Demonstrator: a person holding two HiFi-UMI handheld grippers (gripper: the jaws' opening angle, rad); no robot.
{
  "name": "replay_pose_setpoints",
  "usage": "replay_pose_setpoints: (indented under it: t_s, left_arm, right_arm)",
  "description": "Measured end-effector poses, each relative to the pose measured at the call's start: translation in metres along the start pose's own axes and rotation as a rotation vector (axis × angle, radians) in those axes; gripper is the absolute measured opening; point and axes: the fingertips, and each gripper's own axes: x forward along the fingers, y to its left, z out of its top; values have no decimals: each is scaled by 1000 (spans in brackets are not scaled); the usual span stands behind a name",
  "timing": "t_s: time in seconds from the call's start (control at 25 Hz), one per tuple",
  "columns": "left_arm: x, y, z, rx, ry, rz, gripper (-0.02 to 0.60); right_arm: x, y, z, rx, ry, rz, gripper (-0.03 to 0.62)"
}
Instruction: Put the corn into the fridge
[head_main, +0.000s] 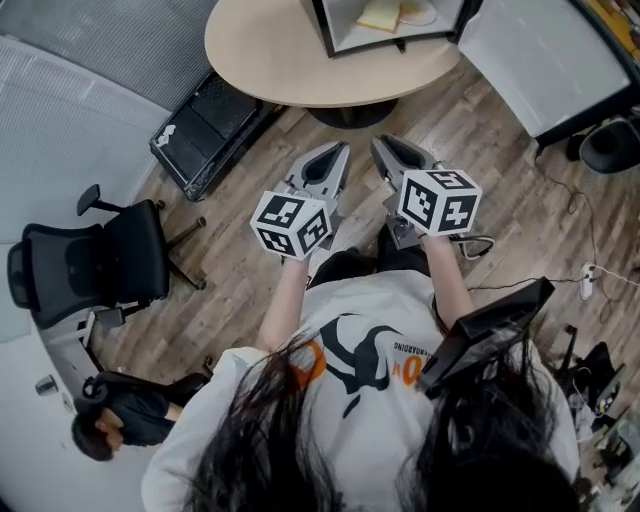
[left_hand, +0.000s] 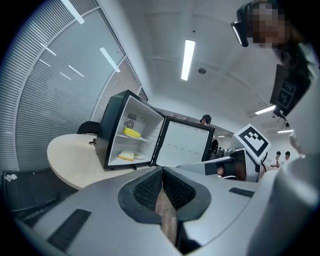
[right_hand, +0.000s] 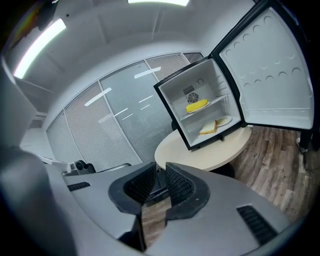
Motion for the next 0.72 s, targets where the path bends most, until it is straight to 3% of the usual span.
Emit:
replay_pose_setpoints:
  t_s: [0.44, 0.72]
  left_arm:
    - [-14, -25, -5, 11, -17, -53, 12]
    - [-17, -25, 1, 7, -45, -48, 12]
  right_arm:
    - [-23, 7, -12, -43, 2, -49, 64]
    - [-26, 9, -11, -59, -5, -53, 63]
